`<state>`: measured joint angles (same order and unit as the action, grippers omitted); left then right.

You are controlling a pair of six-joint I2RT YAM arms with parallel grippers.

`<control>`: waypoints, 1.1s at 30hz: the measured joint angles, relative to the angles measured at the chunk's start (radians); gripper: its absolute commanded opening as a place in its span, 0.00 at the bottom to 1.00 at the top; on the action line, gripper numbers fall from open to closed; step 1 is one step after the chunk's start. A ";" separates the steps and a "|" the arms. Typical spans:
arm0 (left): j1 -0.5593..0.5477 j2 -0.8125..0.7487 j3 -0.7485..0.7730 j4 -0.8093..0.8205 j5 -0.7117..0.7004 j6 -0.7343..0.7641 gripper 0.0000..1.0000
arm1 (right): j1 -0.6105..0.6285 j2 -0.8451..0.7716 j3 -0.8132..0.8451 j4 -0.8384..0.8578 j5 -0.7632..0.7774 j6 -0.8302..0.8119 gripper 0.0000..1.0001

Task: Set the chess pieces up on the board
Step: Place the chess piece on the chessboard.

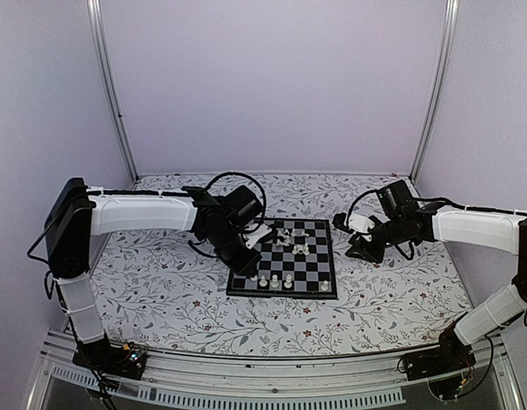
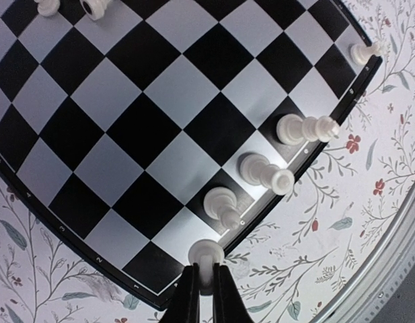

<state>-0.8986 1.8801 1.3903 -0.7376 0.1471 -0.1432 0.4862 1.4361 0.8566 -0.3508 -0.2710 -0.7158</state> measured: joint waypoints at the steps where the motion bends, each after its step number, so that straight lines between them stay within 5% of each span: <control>1: -0.001 0.000 0.000 0.000 0.000 0.000 0.00 | 0.000 0.000 0.000 0.000 0.000 0.000 0.37; 33: -0.011 0.045 0.000 -0.010 -0.047 -0.007 0.02 | 0.000 0.000 0.000 0.000 0.000 0.000 0.38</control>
<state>-0.9100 1.9251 1.3899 -0.7475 0.0998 -0.1505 0.4862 1.4361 0.8566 -0.3511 -0.2710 -0.7155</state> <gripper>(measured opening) 0.066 0.376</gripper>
